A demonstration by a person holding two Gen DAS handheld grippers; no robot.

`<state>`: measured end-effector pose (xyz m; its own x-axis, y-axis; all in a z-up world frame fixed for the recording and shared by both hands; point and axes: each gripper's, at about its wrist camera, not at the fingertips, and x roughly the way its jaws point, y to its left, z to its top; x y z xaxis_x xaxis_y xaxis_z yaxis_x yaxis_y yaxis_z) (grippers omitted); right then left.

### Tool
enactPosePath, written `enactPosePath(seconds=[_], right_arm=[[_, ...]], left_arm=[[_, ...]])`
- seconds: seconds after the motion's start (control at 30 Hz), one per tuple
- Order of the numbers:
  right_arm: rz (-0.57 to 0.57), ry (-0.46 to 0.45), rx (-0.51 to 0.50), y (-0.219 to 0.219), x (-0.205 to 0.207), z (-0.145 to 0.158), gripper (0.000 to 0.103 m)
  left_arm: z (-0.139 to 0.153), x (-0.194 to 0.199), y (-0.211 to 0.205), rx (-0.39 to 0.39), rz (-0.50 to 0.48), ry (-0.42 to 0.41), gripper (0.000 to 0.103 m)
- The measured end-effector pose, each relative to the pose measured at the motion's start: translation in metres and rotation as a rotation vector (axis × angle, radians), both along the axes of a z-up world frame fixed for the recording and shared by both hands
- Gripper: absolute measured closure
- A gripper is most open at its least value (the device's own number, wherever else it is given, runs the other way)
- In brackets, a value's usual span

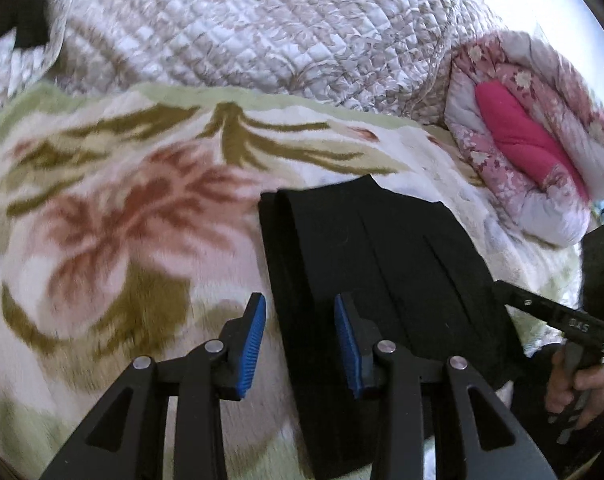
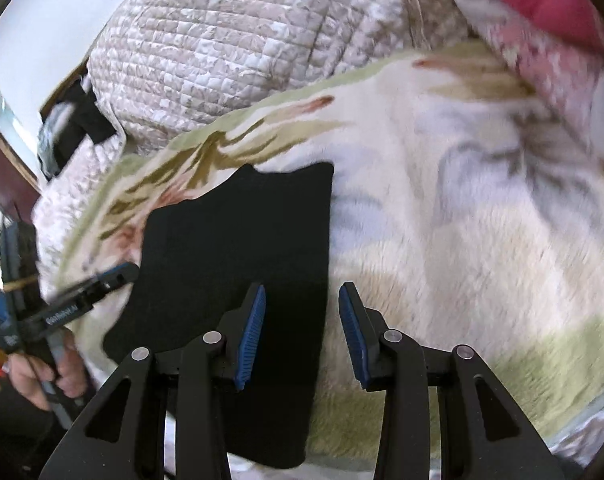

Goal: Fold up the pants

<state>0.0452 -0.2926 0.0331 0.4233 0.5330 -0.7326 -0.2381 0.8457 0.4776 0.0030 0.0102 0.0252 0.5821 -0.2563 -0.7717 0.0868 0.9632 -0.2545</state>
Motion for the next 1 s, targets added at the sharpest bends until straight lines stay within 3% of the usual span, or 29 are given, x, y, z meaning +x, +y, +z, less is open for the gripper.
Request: enactPosePath(seconds=[0.3,0.37,0.47,0.8,1.0], right_arm=[[0.028,0.053,0.075,0.002,0.001,-0.008,0.064],[0.033,0.061,0.088,0.004,0.007,-0.010,0.064],[0.030,0.077,0.115,0.004,0.015,-0.014,0.064],[0.025,0.087,0.162,0.002,0.008,-0.016,0.064],[0.026,0.082,0.156,0.008,0.018,-0.018,0.069]], left_arm=[[-0.010,0.000,0.003,-0.132,-0.005,0.038,0.060],[-0.014,0.009,0.000,-0.134,-0.010,0.036,0.052],[-0.019,0.019,0.004,-0.176,0.005,0.042,0.047],[-0.022,-0.001,0.003,-0.217,0.011,0.045,0.049],[-0.023,0.017,0.003,-0.228,0.011,0.048,0.052]])
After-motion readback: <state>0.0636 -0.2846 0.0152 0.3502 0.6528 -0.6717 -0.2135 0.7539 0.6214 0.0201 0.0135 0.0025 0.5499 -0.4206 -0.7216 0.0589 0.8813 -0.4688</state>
